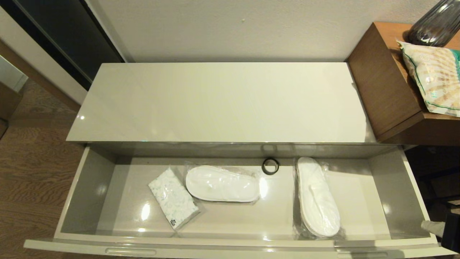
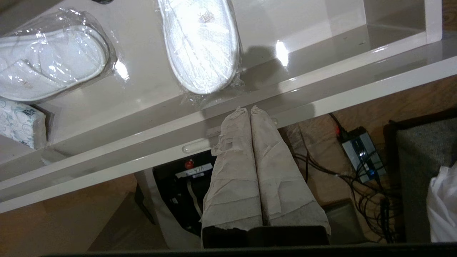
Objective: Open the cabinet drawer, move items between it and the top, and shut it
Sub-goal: Open the drawer, then take out the disposable slippers from the drawer
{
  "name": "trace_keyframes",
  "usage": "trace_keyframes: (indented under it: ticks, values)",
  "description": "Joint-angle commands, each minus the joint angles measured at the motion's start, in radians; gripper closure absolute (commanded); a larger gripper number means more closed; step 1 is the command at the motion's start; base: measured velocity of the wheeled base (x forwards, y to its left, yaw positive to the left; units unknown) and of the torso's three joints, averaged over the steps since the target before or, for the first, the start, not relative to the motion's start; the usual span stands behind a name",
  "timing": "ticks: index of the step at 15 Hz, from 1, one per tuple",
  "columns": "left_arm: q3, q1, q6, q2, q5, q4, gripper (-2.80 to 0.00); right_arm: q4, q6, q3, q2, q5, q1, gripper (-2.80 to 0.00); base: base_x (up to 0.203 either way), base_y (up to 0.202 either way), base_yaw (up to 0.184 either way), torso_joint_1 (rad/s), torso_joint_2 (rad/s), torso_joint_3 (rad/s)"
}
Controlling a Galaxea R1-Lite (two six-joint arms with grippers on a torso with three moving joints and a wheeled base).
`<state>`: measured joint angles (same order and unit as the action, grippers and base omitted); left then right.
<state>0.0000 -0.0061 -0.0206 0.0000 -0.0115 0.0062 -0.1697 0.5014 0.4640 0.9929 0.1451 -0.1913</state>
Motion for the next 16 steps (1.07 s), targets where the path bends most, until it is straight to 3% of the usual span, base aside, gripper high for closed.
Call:
trace_keyframes:
  ticks: [1,5,10,13,16]
  values:
    - [0.000,0.000,-0.001,-0.002,-0.001,0.001,0.00,-0.022,0.003,0.069,0.039,-0.001,0.000,0.00,0.000,0.000,0.000,0.000,0.00,0.000]
    - [0.000,0.000,-0.001,-0.002,-0.001,0.001,0.00,-0.018,-0.056,0.191,0.212,-0.052,-0.003,0.00,0.000,0.000,0.000,0.000,0.00,0.000]
    - [0.000,0.000,-0.001,-0.002,-0.001,0.001,0.00,0.132,-0.293,0.342,0.632,-0.093,-0.044,0.00,0.000,0.000,0.000,0.000,0.00,0.000]
    - [0.000,0.000,-0.001,-0.002,-0.001,0.001,0.00,0.013,-0.413,0.365,0.586,-0.090,-0.067,0.00,0.000,0.000,0.000,0.000,0.00,0.000]
    - [0.000,0.000,-0.001,-0.002,-0.001,0.001,0.00,-0.158,-0.641,0.380,0.477,-0.079,-0.111,0.00,0.000,0.000,0.000,0.000,0.00,0.000]
